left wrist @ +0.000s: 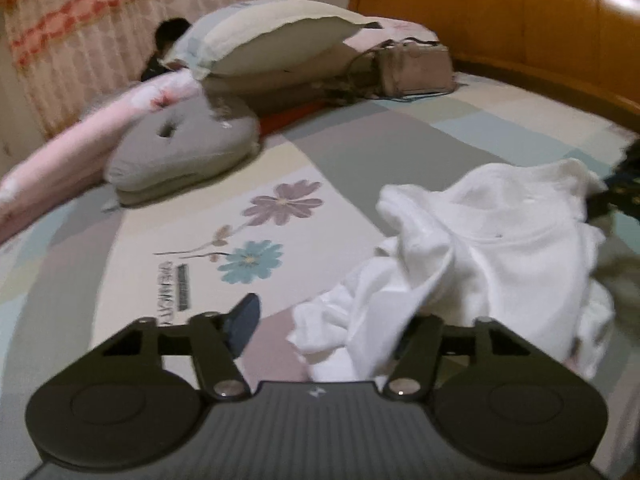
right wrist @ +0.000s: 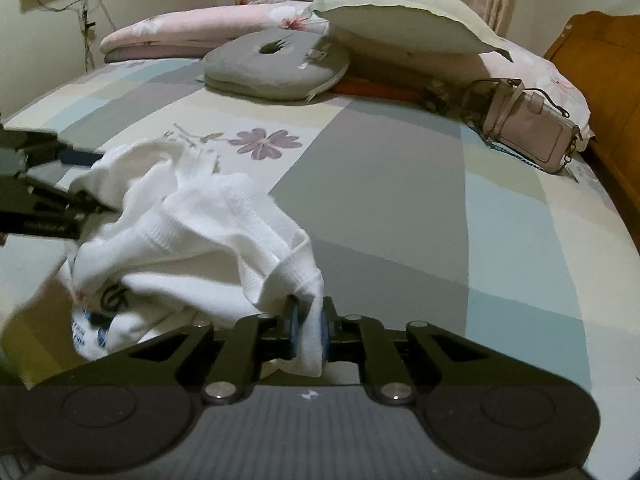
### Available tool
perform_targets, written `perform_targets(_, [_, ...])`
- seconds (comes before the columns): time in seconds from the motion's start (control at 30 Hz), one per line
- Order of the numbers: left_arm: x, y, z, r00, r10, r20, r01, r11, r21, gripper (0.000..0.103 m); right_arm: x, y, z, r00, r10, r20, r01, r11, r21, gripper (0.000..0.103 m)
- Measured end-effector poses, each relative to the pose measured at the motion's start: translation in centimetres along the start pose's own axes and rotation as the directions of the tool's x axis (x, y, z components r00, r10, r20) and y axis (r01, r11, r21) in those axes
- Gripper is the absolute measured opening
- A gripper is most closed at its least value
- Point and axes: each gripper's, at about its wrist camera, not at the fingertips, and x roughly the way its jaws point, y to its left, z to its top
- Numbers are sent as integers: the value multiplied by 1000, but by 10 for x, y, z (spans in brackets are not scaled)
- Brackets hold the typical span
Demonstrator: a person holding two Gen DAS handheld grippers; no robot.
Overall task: Fold clothes
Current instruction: 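Lift the shirt with both grippers and pull it apart to unfold it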
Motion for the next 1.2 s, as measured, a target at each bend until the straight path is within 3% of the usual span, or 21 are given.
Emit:
perform_targets(0.07, [0, -4, -2, 1000, -22, -6, 23, 1000, 20, 31, 2, 0, 3, 1000, 0, 1, 0, 1000, -3, 13])
perform_targets(0.13, [0, -7, -4, 999, -34, -14, 34, 999, 28, 25, 5, 2, 3, 1000, 3, -1, -3, 1000, -11, 13])
perform_targets(0.5, [-1, -18, -4, 999, -44, -26, 45, 996, 77, 27, 18, 11, -6, 999, 34, -30, -35, 999, -18, 22])
perform_targets(0.63, [-3, -23, -5, 999, -39, -25, 41, 994, 99, 8, 17, 11, -9, 999, 30, -25, -31, 1000, -6, 35])
perform_targets(0.83, [-5, -19, -6, 999, -9, -34, 12, 997, 76, 5, 11, 2, -17, 999, 48, -11, -47, 998, 32, 50])
perform_targets(1.0, [-8, -17, -5, 1000, -2, -31, 4, 998, 68, 4, 12, -4, -23, 997, 80, 2, -80, 996, 46, 54])
perform_targets(1.07, [-9, -17, -5, 1000, 2, -30, 0, 998, 66, 4, 15, -7, -25, 995, 99, 4, -99, 994, 51, 52])
perform_targets(1.1, [-9, -16, -4, 1000, 4, -29, -2, 998, 66, 4, 16, -8, -25, 994, 114, 3, -114, 992, 57, 41])
perform_targets(1.13, [-10, -15, -3, 1000, 7, -27, -5, 998, 66, 4, 17, -9, -24, 993, 121, 1, -121, 991, 63, 22])
perform_targets(1.2, [-11, -13, -1, 1000, 12, -24, -11, 998, 66, 4, 19, -10, -22, 992, 129, -4, -128, 989, 74, 13])
